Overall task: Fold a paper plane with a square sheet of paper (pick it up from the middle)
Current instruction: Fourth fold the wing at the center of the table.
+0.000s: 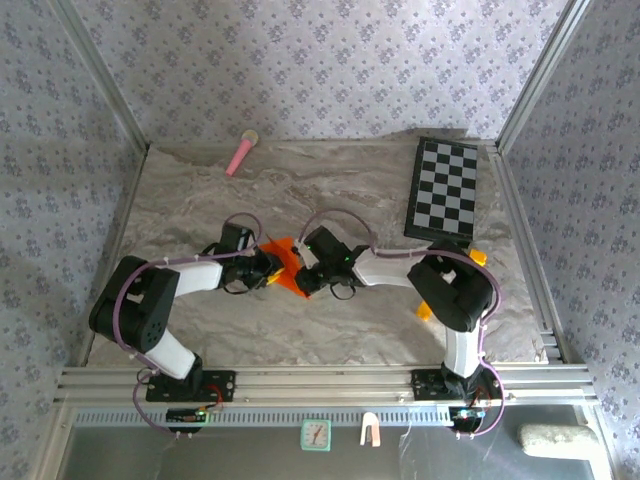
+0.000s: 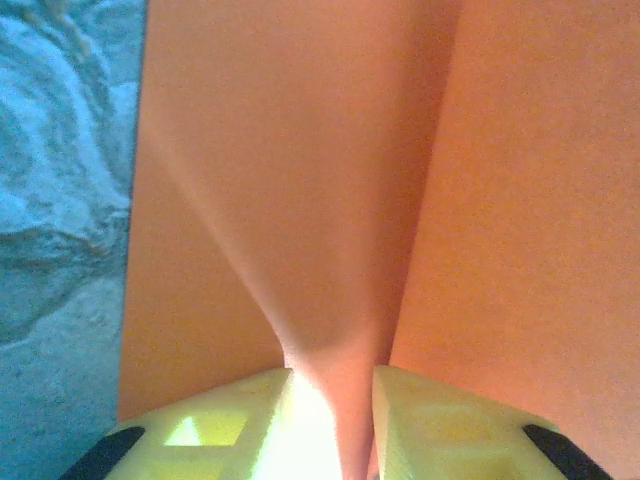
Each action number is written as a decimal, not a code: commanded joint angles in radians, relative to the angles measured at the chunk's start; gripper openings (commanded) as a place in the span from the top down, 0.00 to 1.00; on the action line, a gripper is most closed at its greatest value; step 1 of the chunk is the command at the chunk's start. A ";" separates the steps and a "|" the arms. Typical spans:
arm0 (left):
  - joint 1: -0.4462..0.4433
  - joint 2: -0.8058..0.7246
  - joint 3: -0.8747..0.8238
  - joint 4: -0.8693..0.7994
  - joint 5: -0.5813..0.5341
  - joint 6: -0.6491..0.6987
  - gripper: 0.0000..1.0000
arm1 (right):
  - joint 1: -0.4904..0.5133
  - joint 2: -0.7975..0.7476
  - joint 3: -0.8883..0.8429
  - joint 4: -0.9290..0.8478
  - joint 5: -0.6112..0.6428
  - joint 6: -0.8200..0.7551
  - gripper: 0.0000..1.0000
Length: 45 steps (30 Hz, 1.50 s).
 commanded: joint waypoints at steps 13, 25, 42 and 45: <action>-0.004 -0.087 0.002 -0.031 -0.004 0.096 0.71 | -0.089 0.067 -0.020 0.112 -0.265 0.127 0.98; -0.024 -0.040 0.018 0.027 0.039 0.134 0.56 | -0.121 0.102 -0.026 0.136 -0.329 0.191 0.97; -0.047 0.021 0.083 -0.028 0.030 0.174 0.50 | -0.131 0.124 -0.018 0.133 -0.356 0.210 0.96; -0.047 0.040 0.085 -0.031 0.029 0.169 0.50 | -0.132 0.127 -0.015 0.131 -0.358 0.212 0.96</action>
